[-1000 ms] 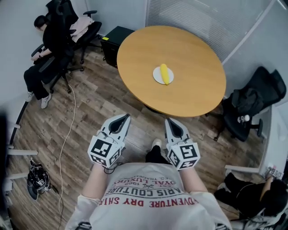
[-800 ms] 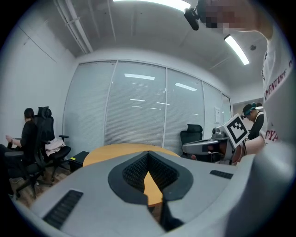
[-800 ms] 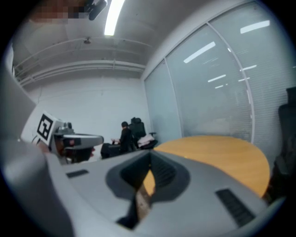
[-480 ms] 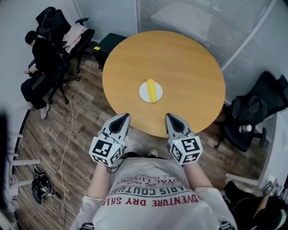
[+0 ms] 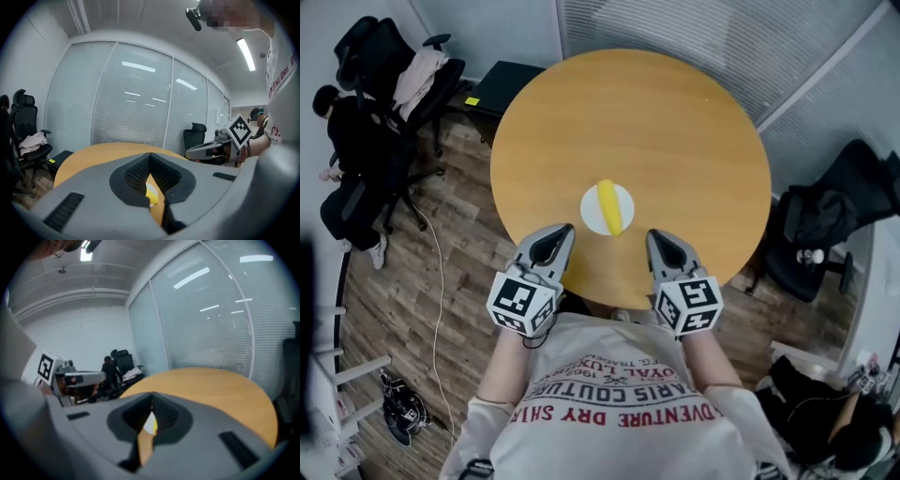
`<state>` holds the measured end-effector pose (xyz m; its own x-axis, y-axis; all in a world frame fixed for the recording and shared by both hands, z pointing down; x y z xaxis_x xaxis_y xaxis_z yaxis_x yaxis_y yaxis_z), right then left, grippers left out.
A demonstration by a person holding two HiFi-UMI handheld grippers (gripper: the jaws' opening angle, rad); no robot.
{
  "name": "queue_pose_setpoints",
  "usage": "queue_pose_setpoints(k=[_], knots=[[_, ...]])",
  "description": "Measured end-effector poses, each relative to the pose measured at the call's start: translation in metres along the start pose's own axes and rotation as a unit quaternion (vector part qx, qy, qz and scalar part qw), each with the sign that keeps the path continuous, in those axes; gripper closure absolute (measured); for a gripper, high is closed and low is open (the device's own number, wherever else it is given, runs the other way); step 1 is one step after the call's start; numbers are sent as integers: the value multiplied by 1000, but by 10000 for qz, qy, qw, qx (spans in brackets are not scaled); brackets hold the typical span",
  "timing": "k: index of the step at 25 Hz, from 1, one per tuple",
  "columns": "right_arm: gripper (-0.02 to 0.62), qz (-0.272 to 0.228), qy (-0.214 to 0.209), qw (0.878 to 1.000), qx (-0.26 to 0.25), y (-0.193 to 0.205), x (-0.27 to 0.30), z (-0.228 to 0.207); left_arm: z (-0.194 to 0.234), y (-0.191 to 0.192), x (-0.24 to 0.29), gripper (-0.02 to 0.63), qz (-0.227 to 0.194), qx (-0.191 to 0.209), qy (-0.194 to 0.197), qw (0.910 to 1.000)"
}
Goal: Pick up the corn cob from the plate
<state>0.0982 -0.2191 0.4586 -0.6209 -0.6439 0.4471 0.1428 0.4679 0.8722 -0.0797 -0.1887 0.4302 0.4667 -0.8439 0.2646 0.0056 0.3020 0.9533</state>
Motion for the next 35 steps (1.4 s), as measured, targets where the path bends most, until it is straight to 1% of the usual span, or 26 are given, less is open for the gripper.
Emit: queue_pose_setpoints(k=[4, 6, 10, 13, 15, 16, 17, 19, 20, 22, 26, 31, 35], knots=[[569, 234, 350, 9989, 224, -3, 38, -5, 41, -7, 30, 575, 138, 79, 465, 9988], [569, 395, 446, 9976, 354, 0, 56, -4, 62, -9, 43, 575, 226, 119, 633, 9977], [569, 775, 424, 9925, 844, 11, 92, -2, 96, -7, 66, 575, 320, 48, 954, 9949], [568, 1152, 504, 9875, 946, 24, 121, -5, 113, 2, 85, 575, 444, -74, 1223, 9915], [564, 1538, 443, 9821, 994, 41, 135, -3, 120, 14, 91, 575, 562, -115, 1347, 9892], [523, 1732, 403, 9788, 1018, 51, 139, 0, 121, 22, 91, 575, 624, -115, 1376, 9885], [446, 1897, 396, 9758, 1008, 60, 143, 1, 122, 29, 92, 575, 684, -99, 1385, 9879], [374, 2177, 498, 9711, 846, 73, 149, -2, 126, 39, 95, 575, 789, -73, 1376, 9873], [353, 2306, 583, 9686, 730, 78, 154, -4, 129, 43, 97, 575, 826, -93, 1372, 9871], [337, 2547, 742, 9626, 555, 88, 163, -12, 135, 51, 103, 575, 882, -178, 1389, 9862], [331, 2930, 902, 9507, 468, 105, 185, -25, 144, 65, 112, 575, 1037, -214, 1485, 9832], [328, 3405, 937, 9346, 421, 120, 206, -31, 153, 79, 121, 575, 1171, -291, 1570, 9802], [328, 3566, 960, 9281, 468, 129, 218, -32, 157, 86, 123, 575, 1261, -363, 1598, 9784]])
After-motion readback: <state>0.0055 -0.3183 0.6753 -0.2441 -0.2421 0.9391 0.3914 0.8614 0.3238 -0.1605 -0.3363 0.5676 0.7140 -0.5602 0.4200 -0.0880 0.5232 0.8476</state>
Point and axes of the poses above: the fingertips, and each gripper's own axes: x forward along the fingers, z to its left, y out of its underside, the point moved 3 cm from there along -x, backward along the fingers, and after that the axes turned 3 degrees about z, right-handed, at the moved point
